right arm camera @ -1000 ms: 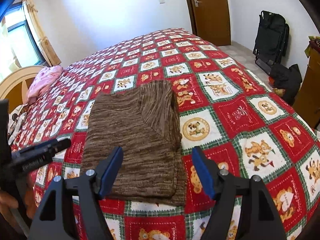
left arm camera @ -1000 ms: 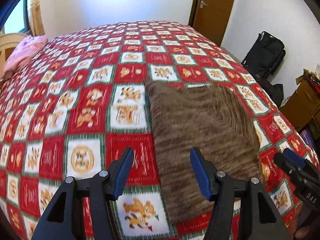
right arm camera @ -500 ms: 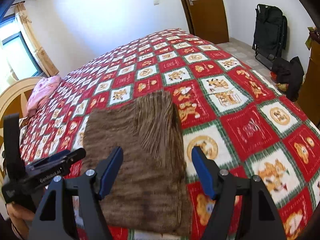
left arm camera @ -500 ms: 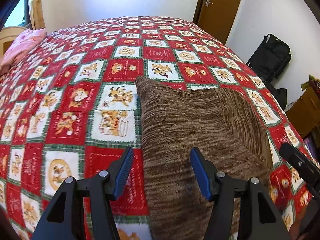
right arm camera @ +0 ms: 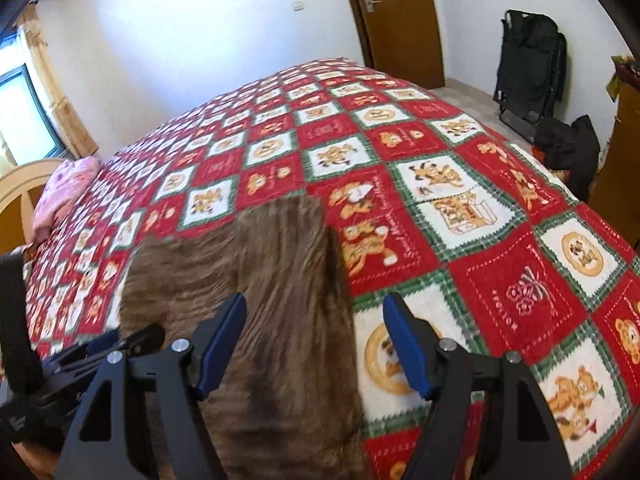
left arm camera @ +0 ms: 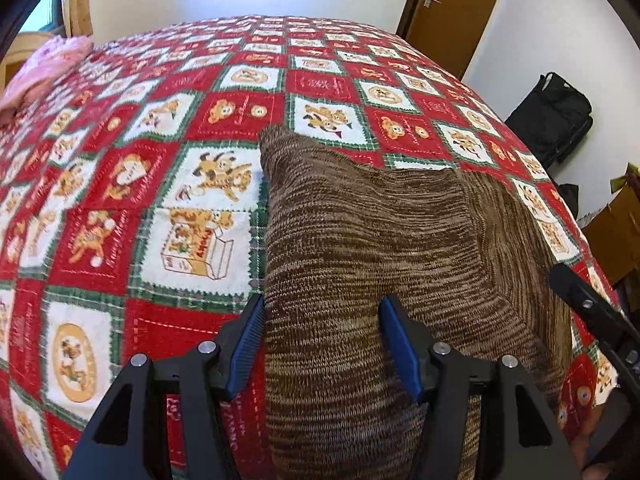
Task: Fold small clothes
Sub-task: 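Grasp the edge of the folded sweater with the left gripper, then lift the sweater edge with the left gripper while the right gripper grasps it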
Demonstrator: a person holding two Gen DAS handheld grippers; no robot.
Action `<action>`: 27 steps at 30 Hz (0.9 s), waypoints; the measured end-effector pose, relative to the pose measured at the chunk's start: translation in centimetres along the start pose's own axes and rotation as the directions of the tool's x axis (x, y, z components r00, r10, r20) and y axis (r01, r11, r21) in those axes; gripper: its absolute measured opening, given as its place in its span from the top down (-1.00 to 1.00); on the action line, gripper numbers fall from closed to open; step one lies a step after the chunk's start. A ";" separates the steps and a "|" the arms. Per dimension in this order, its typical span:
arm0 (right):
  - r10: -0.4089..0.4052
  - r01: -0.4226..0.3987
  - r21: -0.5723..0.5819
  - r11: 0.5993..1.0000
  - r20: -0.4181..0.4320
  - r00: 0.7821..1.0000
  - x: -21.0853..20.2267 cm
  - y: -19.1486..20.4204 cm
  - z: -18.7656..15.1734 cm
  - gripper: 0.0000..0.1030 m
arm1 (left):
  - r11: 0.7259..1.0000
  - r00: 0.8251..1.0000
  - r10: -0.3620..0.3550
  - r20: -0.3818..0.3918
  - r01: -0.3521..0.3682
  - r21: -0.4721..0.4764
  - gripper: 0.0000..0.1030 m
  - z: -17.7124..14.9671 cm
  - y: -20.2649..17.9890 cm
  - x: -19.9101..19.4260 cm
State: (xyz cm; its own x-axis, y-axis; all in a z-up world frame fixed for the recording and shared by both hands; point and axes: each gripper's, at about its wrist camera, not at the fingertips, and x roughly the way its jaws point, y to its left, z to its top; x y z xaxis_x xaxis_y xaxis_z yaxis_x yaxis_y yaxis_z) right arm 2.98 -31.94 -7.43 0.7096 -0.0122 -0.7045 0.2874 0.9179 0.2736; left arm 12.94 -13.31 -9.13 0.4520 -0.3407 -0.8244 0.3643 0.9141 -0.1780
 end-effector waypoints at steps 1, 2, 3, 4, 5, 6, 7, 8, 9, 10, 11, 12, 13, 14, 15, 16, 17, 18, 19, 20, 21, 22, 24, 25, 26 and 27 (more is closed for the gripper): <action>-0.002 0.002 -0.001 1.000 -0.006 1.000 0.5 0.0 0.0 -0.42 | 1.000 1.000 -0.003 -0.001 0.003 -0.002 -0.16 0.0 0.0 0.2; -0.006 0.006 -0.006 1.000 -0.019 1.000 1.1 0.0 -0.2 -0.42 | 1.000 1.000 -0.005 0.000 0.005 0.000 -0.16 -0.1 0.0 0.4; -0.010 0.009 -0.010 1.000 -0.039 0.999 1.7 0.0 -0.6 -0.42 | 1.000 1.000 -0.007 0.003 0.007 0.000 -0.16 -0.1 0.0 0.4; -0.005 0.005 -0.008 1.000 -0.057 0.998 2.2 0.0 -0.9 -0.42 | 1.000 1.000 -0.010 0.007 0.010 -0.002 -0.17 -0.1 0.0 0.5; 0.006 -0.006 -0.003 1.000 -0.072 0.997 2.7 -0.1 -1.3 -0.42 | 1.000 1.000 -0.017 0.012 0.017 -0.008 -0.17 -0.1 0.0 0.6; 0.017 -0.016 0.002 1.000 -0.074 0.997 2.9 -0.2 -1.5 -0.43 | 1.000 1.000 -0.023 0.016 0.023 -0.011 -0.17 -0.1 0.1 0.6; 0.021 -0.021 0.003 1.000 -0.066 0.998 2.9 -0.3 -1.5 -0.43 | 0.999 0.999 -0.028 0.023 0.028 -0.016 -0.17 -0.1 0.2 0.7; 0.026 -0.026 0.005 1.000 -0.064 0.998 2.9 -0.4 -1.5 -0.43 | 0.999 0.999 -0.035 0.030 0.036 -0.022 -0.17 -0.2 0.3 0.8; 0.032 -0.032 0.008 0.999 -0.063 0.997 2.8 -0.5 -1.5 -0.44 | 0.999 0.999 -0.040 0.036 0.041 -0.025 -0.18 -0.2 0.3 0.8; 0.038 -0.037 0.008 0.999 -0.059 0.998 2.8 -0.6 -1.5 -0.45 | 0.999 0.998 -0.044 0.042 0.046 -0.029 -0.19 -0.2 0.4 0.9; 0.045 -0.045 0.010 0.999 -0.055 0.997 2.9 -0.7 -1.6 -0.45 | 0.998 0.998 -0.045 0.048 0.047 -0.033 -0.20 -0.2 0.3 0.9; 0.058 -0.057 0.017 0.998 -0.051 0.997 3.0 -0.8 -1.6 -0.47 | 0.998 0.998 -0.045 0.053 0.047 -0.033 -0.20 -0.3 0.3 0.8; 0.073 -0.071 0.026 0.997 -0.048 0.996 3.0 -1.0 -1.6 -0.48 | 0.998 0.997 -0.048 0.056 0.050 -0.032 -0.20 -0.3 0.3 0.8; 0.086 -0.084 0.036 0.996 -0.046 0.995 3.0 -1.1 -1.5 -0.49 | 0.997 0.996 -0.064 0.058 0.066 -0.039 -0.20 -0.3 0.4 0.7; 0.102 -0.100 0.051 0.994 -0.043 0.994 3.0 -1.4 -1.5 -0.49 | 0.995 0.995 -0.081 0.059 0.084 -0.048 -0.20 -0.3 0.6 0.7; 0.108 -0.106 0.055 0.993 -0.044 0.993 3.1 -1.5 -1.5 -0.49 | 0.993 0.994 -0.093 0.060 0.097 -0.061 -0.20 -0.3 0.7 0.7; 0.110 -0.107 0.052 0.993 -0.048 0.993 3.2 -1.4 -1.5 -0.49 | 0.992 0.993 -0.099 0.061 0.104 -0.069 -0.20 -0.3 0.8 0.8; 0.107 -0.105 0.039 0.994 -0.053 0.993 3.3 -1.1 -1.5 -0.49 | 0.991 0.992 -0.113 0.062 0.117 -0.063 -0.20 -0.3 0.8 0.9; 0.103 -0.102 0.023 0.995 -0.058 0.993 3.3 -0.8 -1.5 -0.49 | 0.992 0.992 -0.110 0.070 0.114 -0.055 -0.20 -0.4 0.6 1.0; 0.100 -0.100 0.001 0.995 -0.063 0.993 3.4 -0.4 -1.5 -0.45 | 0.993 0.991 -0.106 0.078 0.110 -0.048 -0.20 -0.5 0.5 1.0; 0.104 -0.105 -0.012 0.994 -0.066 0.992 3.4 -0.2 -1.5 -0.28 | 0.994 0.991 -0.102 0.086 0.106 -0.041 -0.20 -0.6 0.4 1.0; 0.110 -0.113 -0.034 0.993 -0.070 0.991 3.5 0.2 -1.6 -0.20 | 0.994 0.991 -0.098 0.090 0.101 -0.036 -0.19 -0.6 0.3 0.9; 0.117 -0.122 -0.067 0.990 -0.075 0.990 3.5 0.8 -1.7 0.02 | 0.995 0.991 -0.093 0.093 0.096 -0.030 -0.19 -0.7 0.3 0.9; 0.109 -0.115 -0.078 0.990 -0.077 0.991 3.6 1.0 -1.7 0.03 | 0.995 0.991 -0.095 0.095 0.099 -0.033 -0.19 -0.7 0.4 0.9; 0.104 -0.110 -0.084 0.990 -0.077 0.992 3.6 1.1 -1.7 0.03 | 0.994 0.990 -0.098 0.099 0.102 -0.036 -0.18 -0.8 0.5 1.0; 0.101 -0.107 -0.086 0.991 -0.077 0.992 3.7 1.2 -1.8 0.04 | 0.994 0.990 -0.099 0.103 0.103 -0.037 -0.17 -0.8 0.5 0.9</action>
State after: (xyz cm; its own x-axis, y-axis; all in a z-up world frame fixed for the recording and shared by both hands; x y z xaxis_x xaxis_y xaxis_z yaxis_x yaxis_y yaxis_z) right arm 4.79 -30.21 -10.87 0.6832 0.1109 -0.7217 0.1533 0.9446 0.2902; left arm 12.86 -13.01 -10.42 0.4953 -0.4499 -0.7431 0.3782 0.8818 -0.2818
